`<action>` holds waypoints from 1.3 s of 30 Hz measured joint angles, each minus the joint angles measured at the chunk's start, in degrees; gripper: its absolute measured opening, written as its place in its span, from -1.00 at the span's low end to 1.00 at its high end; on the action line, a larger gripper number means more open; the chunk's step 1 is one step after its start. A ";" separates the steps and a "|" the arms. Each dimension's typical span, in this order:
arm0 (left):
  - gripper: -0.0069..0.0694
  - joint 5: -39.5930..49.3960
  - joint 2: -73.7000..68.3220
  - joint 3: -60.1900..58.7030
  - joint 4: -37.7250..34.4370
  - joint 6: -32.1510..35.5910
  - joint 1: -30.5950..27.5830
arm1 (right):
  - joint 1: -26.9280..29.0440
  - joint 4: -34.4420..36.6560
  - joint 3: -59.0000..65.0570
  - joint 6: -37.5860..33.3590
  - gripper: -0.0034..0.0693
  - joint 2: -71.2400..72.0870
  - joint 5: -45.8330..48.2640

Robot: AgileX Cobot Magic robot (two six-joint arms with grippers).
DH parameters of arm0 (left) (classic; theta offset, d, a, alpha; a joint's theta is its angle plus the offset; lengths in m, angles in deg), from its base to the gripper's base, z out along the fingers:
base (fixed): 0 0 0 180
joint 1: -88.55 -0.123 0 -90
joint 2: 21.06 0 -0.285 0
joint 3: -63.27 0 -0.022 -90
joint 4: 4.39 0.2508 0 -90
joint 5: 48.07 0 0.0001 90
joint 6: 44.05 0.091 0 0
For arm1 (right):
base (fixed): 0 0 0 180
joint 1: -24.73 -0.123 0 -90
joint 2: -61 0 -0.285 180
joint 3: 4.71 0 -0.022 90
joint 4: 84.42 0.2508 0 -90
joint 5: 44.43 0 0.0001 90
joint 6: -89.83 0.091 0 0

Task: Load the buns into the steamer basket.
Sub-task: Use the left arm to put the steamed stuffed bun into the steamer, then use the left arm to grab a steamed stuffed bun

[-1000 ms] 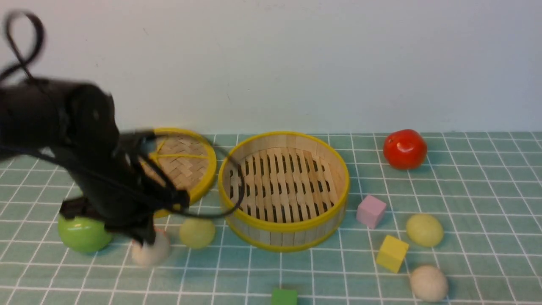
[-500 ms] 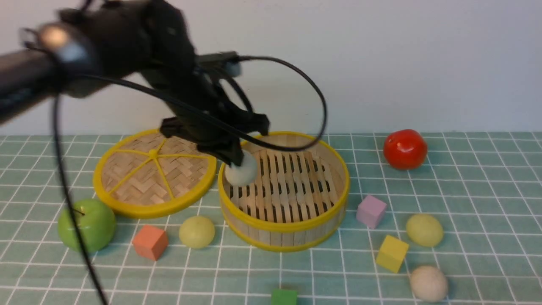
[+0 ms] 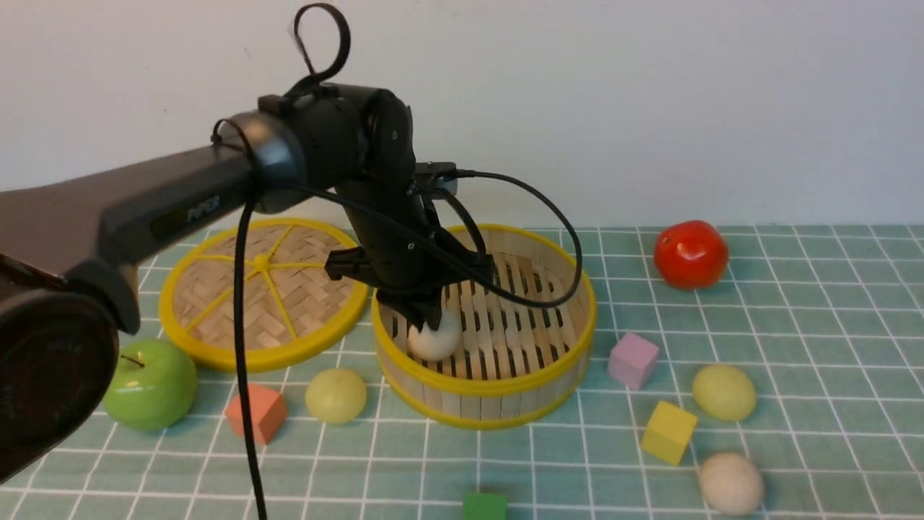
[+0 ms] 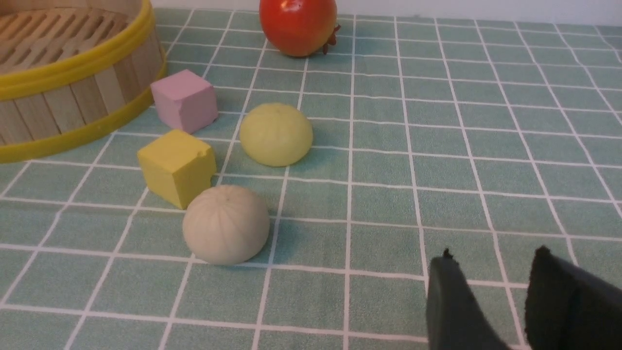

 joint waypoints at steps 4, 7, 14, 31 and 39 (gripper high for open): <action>-0.23 2.69 0.50 1.69 0.56 0.35 0.00 | 0.00 0.00 0.00 0.00 -0.25 0.00 0.00; 0.13 5.28 2.15 3.55 0.56 1.79 0.00 | 0.00 0.00 0.00 0.00 -0.25 0.00 0.00; 0.48 11.71 12.78 4.82 8.90 -1.12 0.17 | 0.00 0.00 0.00 0.00 -0.25 0.00 0.00; 0.25 0.95 29.45 -31.00 21.43 -13.65 0.17 | 0.00 0.00 0.00 0.00 -0.25 0.00 0.00; 0.18 -3.93 23.25 -31.30 17.09 -10.68 -1.97 | 0.00 0.00 0.00 0.00 -0.25 0.00 0.00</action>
